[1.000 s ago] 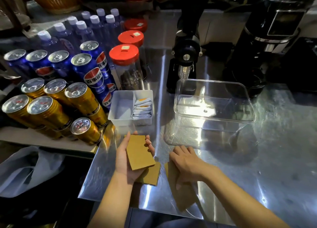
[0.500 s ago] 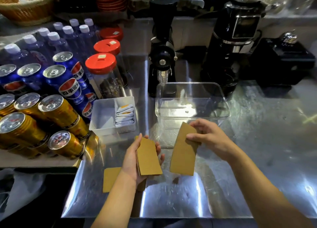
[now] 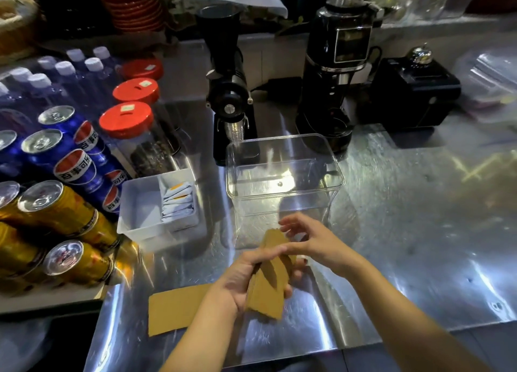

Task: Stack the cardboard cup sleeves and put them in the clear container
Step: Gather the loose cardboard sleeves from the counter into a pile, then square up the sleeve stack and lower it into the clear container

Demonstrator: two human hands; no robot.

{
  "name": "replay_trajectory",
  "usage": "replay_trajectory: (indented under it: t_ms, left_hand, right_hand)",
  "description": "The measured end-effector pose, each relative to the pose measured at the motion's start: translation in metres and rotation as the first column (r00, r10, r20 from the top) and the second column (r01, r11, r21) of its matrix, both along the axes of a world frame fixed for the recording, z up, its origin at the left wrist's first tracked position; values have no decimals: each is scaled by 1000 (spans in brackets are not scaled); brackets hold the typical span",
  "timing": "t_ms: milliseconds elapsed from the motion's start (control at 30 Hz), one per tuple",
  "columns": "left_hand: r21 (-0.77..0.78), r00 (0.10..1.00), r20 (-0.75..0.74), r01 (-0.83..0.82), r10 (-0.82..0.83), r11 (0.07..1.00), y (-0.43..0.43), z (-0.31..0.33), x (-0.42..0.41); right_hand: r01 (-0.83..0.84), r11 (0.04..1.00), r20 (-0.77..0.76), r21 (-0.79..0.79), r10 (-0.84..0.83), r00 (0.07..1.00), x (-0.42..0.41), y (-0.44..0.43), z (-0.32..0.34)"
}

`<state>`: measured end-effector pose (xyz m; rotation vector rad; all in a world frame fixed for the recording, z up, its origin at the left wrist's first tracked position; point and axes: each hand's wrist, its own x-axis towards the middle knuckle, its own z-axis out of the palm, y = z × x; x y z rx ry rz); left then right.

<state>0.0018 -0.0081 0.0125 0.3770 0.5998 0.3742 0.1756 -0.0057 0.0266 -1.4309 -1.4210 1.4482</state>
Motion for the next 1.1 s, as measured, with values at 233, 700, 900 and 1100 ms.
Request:
replay_trajectory:
  t_ms: [233,700,900,1100]
  left_hand:
    - [219,972,-141,215,-187,952,2,5,1]
    - [674,790,-286,-237,542,700,-9,-51,18]
    - [657,668,-309,-365,677,659,-12,-53,40]
    - [721,566,-271,-416,778,554,-10,-48,41]
  right_hand:
    - [-124,991,-156,-42,117,981,17,2,5]
    - [385,916,-114,113,-373,921,22,-33,-60]
    - [523,850,-234,61,-498,835,5,-31,-62]
    - [448,870,-114,204,-434,894,2,-25,-61]
